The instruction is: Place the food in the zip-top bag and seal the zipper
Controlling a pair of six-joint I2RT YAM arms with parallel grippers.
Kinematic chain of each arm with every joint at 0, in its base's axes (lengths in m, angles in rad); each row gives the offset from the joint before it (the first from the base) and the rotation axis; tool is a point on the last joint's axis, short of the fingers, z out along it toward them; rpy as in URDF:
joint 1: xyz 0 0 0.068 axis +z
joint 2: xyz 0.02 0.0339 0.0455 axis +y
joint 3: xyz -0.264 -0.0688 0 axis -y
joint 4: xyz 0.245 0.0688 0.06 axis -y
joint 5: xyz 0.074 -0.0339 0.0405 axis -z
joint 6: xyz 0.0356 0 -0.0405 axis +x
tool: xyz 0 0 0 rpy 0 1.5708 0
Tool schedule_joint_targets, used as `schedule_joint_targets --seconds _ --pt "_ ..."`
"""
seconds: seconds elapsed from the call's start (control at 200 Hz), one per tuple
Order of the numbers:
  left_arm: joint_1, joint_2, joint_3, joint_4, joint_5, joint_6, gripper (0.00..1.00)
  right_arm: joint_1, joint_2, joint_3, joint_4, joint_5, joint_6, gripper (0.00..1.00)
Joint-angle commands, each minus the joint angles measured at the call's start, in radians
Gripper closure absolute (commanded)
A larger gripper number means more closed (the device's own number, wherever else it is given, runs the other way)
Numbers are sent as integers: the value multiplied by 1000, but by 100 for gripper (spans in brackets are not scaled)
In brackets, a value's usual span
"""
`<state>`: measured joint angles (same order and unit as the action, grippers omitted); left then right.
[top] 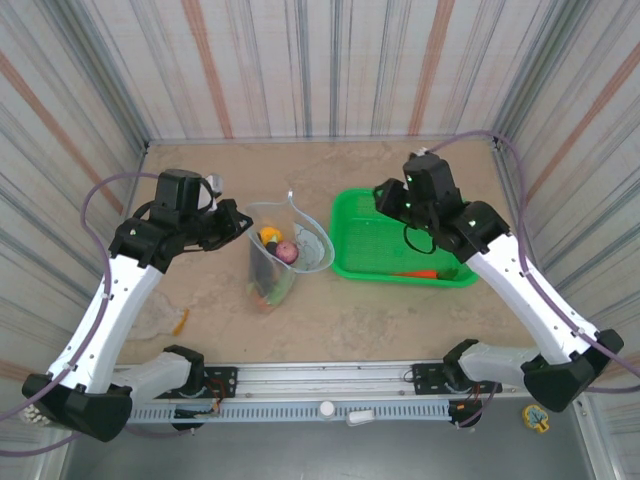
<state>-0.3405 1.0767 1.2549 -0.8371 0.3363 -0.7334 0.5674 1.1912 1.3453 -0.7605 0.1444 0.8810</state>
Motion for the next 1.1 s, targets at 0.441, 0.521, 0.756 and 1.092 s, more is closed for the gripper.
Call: schedule_joint_targets --seconds 0.441,0.521,0.756,1.092 --pt "2 -17 14 -13 -9 37 100 -339 102 -298 -276 -125 408 49" --pt "3 -22 14 -16 -15 37 100 -355 140 -284 -275 -131 402 49" --pt "4 -25 18 -22 -20 42 100 -374 212 -269 -246 -127 415 52" --pt "6 -21 31 -29 -23 41 100 -427 368 -285 -195 -155 426 51"
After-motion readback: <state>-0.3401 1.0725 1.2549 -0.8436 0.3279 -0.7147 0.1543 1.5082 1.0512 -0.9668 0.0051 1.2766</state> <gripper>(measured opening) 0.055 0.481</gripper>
